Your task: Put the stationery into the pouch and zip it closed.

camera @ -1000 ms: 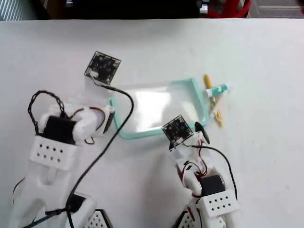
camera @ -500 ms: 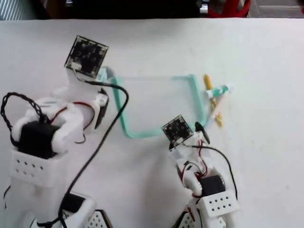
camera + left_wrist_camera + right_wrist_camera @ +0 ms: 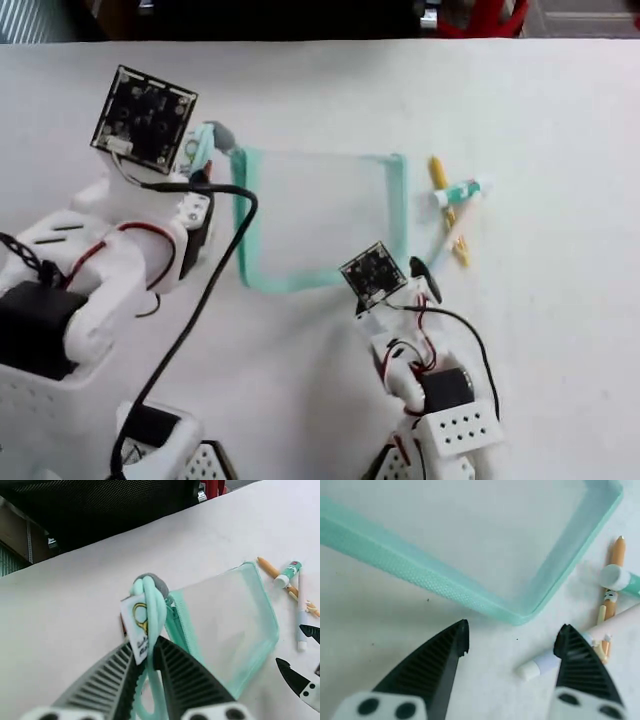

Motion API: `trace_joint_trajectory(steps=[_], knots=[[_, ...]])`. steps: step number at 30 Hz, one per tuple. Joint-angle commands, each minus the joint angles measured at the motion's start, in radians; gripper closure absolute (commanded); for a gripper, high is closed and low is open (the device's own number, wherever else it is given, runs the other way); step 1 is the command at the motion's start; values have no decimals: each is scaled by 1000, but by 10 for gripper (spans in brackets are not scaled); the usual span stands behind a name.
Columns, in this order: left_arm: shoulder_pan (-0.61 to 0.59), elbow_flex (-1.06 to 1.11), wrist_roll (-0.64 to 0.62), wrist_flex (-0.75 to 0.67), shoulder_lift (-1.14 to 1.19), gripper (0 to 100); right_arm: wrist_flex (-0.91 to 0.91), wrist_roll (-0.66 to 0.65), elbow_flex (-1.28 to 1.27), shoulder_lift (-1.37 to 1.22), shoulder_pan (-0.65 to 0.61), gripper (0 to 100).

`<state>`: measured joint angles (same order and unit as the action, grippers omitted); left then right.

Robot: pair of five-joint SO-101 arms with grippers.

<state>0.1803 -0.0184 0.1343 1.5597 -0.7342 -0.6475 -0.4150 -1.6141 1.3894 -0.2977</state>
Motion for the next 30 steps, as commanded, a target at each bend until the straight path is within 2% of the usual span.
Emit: trace_joint_trajectory(steps=[1,8,13,17,23,30], knots=[[7,-104,8,44,-24,977,22,-9,6,13,2,719],[12,-233,5,112,-27,977,22,-9,6,13,1,719],[120,-295,3,149,-24,977,22,-9,6,13,-1,719],[186,-296,3,140,-24,977,22,-9,6,13,1,719],[200,-302,3,98,-24,977,22,-9,6,13,1,719],[200,-489,-18,68,1,977,22,-9,6,13,1,719]])
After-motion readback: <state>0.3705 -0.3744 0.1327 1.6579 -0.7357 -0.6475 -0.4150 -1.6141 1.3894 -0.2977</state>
